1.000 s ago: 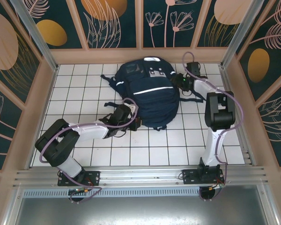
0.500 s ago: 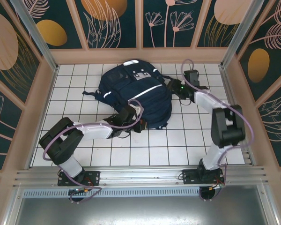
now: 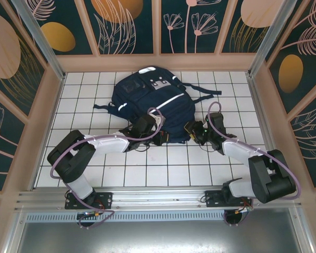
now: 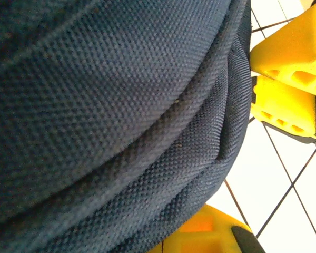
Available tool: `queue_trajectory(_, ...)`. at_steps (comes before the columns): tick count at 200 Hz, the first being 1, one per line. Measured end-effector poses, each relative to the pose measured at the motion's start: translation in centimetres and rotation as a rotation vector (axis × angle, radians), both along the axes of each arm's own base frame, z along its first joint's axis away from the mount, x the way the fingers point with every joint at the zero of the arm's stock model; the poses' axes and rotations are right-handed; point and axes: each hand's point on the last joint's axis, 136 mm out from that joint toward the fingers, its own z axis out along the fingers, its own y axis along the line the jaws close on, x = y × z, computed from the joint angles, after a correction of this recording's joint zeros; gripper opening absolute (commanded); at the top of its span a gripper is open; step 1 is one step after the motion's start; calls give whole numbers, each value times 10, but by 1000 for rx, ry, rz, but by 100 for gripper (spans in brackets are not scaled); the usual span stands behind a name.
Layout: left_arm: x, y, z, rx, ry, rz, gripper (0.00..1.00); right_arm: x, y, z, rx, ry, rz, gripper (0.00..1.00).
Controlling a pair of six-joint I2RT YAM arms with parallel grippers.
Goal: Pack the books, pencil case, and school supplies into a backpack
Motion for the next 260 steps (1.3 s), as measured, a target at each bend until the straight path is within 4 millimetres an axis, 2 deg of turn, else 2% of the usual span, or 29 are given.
queue_trajectory(27,0,0,0,0,0,0,0,-2,14,3,44,3,38,47)
queue_trajectory(48,0,0,0,0,0,0,0,-4,15,7,30,2,37,45)
queue_trajectory(92,0,0,1,-1,-1,0,0,-12,0,53,3,-114,-14,29)
queue_trajectory(111,1,-1,2,-3,-3,0,0,-17,-2,58,23,-109,-41,29)
queue_trajectory(126,1,-1,2,-4,-3,0,0,-25,2,48,44,-70,-43,33)
queue_trajectory(152,0,-2,3,-12,7,1,0,-38,12,19,51,43,-26,41)
queue_trajectory(177,1,-2,3,-19,13,4,0,-38,21,6,60,87,-18,44)
queue_trajectory(217,1,-2,4,-23,14,7,0,-36,32,-13,67,138,-11,44)
queue_trajectory(241,1,-2,4,-23,14,7,0,-33,36,-29,69,174,-14,38)
queue_trajectory(260,1,-2,3,-20,18,7,0,-28,40,-36,81,185,-18,24)
